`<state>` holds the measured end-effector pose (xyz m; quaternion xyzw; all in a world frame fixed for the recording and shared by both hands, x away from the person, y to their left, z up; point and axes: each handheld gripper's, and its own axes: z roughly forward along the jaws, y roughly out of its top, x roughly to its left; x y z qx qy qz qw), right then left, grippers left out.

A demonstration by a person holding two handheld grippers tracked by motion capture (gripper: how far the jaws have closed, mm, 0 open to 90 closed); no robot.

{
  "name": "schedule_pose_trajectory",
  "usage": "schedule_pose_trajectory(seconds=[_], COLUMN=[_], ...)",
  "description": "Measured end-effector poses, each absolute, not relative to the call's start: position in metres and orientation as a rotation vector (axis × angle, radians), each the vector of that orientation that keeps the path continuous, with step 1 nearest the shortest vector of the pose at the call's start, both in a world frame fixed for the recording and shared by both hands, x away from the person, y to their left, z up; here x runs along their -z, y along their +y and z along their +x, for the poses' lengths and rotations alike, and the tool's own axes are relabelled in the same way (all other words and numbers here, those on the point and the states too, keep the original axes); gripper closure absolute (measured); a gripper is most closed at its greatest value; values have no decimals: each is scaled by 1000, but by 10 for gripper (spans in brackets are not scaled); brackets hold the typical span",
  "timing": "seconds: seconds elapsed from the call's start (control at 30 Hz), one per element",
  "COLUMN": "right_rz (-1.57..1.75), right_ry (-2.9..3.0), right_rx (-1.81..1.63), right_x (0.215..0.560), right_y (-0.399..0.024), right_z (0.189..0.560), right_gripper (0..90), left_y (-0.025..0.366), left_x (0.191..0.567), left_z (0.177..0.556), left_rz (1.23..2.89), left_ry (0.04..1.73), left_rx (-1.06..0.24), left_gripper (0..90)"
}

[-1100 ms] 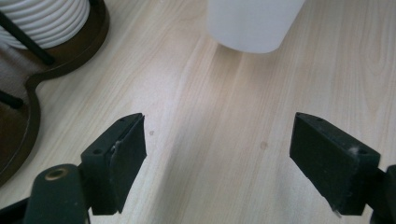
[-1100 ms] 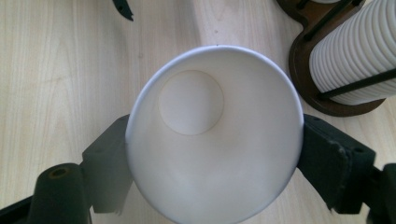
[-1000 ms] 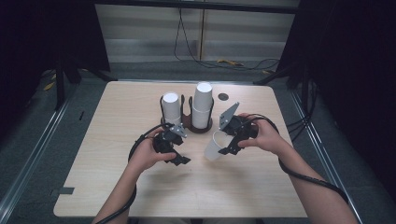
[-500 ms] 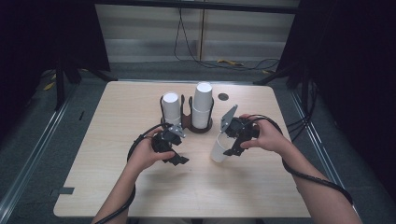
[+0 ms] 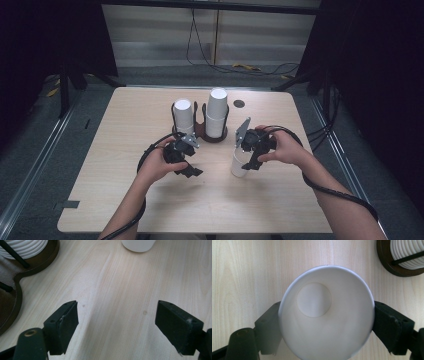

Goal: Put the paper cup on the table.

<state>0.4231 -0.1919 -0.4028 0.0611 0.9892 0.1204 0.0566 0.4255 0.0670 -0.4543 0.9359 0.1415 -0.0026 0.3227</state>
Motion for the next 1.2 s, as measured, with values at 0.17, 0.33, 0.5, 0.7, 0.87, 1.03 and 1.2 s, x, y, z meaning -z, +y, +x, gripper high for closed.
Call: schedule_pose_trajectory(seconds=[0.17, 0.33, 0.5, 0.7, 0.87, 1.03, 1.2], right_rz=[182, 195, 199, 239, 309, 383, 456], right_ry=[2980, 2982, 2981, 2974, 2956, 2931, 2914], right_rx=[-364, -374, -415, -480, -584, -694, -746], right_x=[404, 407, 410, 415, 415, 422, 432], right_y=[-191, -191, -196, -202, -216, -237, -255], right_z=[422, 420, 418, 416, 413, 410, 404], right_gripper=[169, 157, 150, 128, 126, 125, 126], left_y=[68, 67, 67, 67, 69, 69, 70], left_x=[454, 454, 455, 456, 456, 457, 458], left_z=[426, 426, 426, 426, 426, 426, 425], left_rz=[2457, 2451, 2458, 2459, 2461, 2471, 2466], left_ry=[363, 369, 369, 372, 370, 363, 375], left_rx=[3, 8, 16, 18, 25, 28, 28], left_gripper=[186, 187, 188, 190, 191, 191, 191])
